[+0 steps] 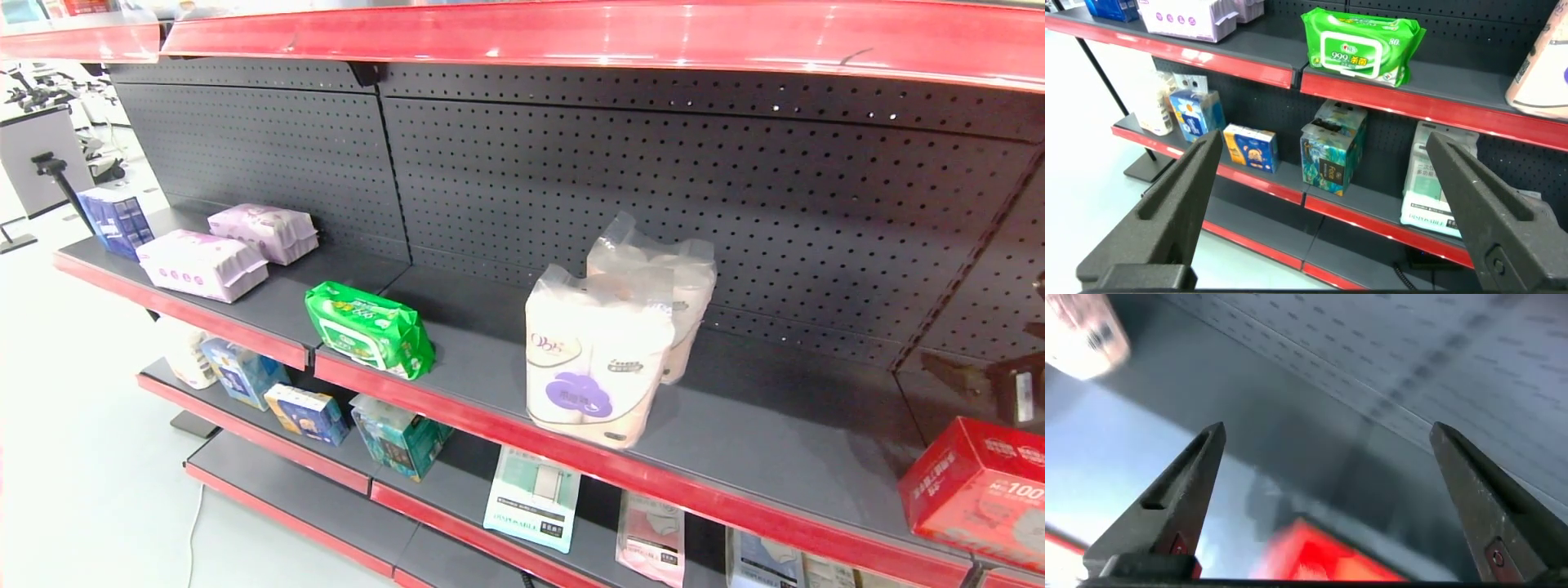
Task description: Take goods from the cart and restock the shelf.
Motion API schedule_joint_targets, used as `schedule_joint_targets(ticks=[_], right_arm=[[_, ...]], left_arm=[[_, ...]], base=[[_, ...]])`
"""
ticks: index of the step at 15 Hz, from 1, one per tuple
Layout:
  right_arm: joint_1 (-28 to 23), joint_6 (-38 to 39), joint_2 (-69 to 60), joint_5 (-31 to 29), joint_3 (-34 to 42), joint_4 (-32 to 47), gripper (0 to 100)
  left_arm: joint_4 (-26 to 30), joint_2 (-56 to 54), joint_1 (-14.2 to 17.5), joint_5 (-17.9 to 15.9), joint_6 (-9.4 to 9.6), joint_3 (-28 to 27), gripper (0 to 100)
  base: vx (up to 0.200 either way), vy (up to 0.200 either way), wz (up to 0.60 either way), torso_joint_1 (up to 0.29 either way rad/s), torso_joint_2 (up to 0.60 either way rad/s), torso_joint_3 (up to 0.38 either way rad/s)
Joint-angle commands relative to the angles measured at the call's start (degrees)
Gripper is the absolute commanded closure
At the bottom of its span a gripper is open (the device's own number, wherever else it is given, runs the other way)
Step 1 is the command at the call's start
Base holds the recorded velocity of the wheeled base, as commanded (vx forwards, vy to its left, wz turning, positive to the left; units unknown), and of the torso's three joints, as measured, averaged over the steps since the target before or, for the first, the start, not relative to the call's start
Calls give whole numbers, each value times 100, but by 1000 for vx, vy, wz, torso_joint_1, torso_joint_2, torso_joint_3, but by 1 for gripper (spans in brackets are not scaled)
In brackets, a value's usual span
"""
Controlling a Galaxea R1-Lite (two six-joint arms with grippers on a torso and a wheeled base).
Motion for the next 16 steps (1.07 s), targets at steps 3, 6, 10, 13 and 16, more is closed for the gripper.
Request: schedule_joint_targets(ticks=[3, 6, 10, 13, 16], right_arm=[[-123, 171, -2753, -271, 772, 1115, 0], [378, 1665, -3878, -332, 1537, 1159, 0], [1161, 1384, -6391, -930, 2855, 1396, 0], [1257, 1164, -6778, -1193, 2837, 1924, 0], [1398, 1208, -6840, -1150, 2829, 2179, 0]], left_arm=[[-2, 7, -6, 11, 0, 0, 0], [-2, 7, 3, 2, 0, 0, 0], [-2, 15, 3, 2, 0, 0, 0], [-2, 7, -6, 11, 0, 0, 0], [-2, 7, 3, 2, 0, 0, 0]], base=[[0, 0, 0, 0, 0, 0], [0, 0, 0, 0, 0, 0], [0, 0, 0, 0, 0, 0], [0, 0, 0, 0, 0, 0], [0, 0, 0, 0, 0, 0]])
